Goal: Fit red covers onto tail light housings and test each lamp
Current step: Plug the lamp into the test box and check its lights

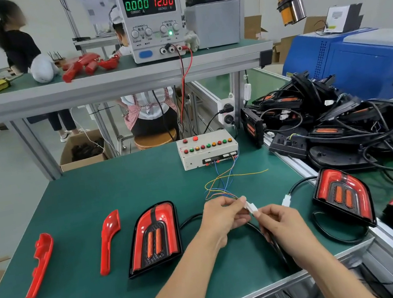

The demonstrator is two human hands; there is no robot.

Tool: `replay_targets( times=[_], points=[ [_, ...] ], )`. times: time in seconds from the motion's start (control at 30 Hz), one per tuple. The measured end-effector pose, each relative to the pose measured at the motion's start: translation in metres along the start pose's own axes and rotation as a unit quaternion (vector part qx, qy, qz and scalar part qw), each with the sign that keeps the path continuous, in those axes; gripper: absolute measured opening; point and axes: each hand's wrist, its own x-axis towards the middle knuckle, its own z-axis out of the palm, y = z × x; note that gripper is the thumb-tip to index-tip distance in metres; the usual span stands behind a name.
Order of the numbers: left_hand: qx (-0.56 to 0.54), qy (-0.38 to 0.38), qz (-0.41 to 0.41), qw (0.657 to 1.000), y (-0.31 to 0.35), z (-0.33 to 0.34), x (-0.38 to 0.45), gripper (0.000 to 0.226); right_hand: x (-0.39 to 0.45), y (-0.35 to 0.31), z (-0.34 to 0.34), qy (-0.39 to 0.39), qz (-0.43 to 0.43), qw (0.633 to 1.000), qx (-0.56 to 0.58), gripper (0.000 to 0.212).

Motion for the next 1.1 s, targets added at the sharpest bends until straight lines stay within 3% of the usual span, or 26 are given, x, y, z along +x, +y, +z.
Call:
replay_targets(
  times=[0.3,0.57,0.63,0.73,0.87,1.03,1.1],
  points=[
    [0.029,-0.01,-0.055,0.998,0.008,-0.01,0.002,0.01,0.0,-0.012,0.012,0.016,-0.027,0.979,-0.2,0.017],
    [0.006,-0.002,-0.065,0.998,0.007,-0.008,0.006,0.024,0.001,-0.016,0.017,0.03,-0.038,0.97,-0.238,0.018],
    [-0.005,-0.005,-0.078,0.997,0.008,-0.008,0.006,0.018,0.0,-0.016,0.02,0.023,-0.033,0.978,-0.206,0.017],
    [-0.087,-0.025,-0.119,0.989,0.011,-0.005,0.005,0.012,-0.001,-0.017,0.025,0.024,0.009,0.998,-0.065,0.02],
    [-0.209,-0.068,-0.105,0.97,0.006,-0.002,0.004,0.02,0.0,-0.028,0.03,0.034,0.105,0.985,0.133,0.027],
    [-0.275,-0.093,-0.113,0.95,-0.003,0.004,-0.001,0.039,-0.001,-0.036,0.031,0.023,0.137,0.973,0.183,0.031],
    [-0.281,-0.109,-0.133,0.944,-0.006,0.006,-0.003,0.036,-0.002,-0.036,0.036,0.028,0.141,0.969,0.203,0.031]
  ],
)
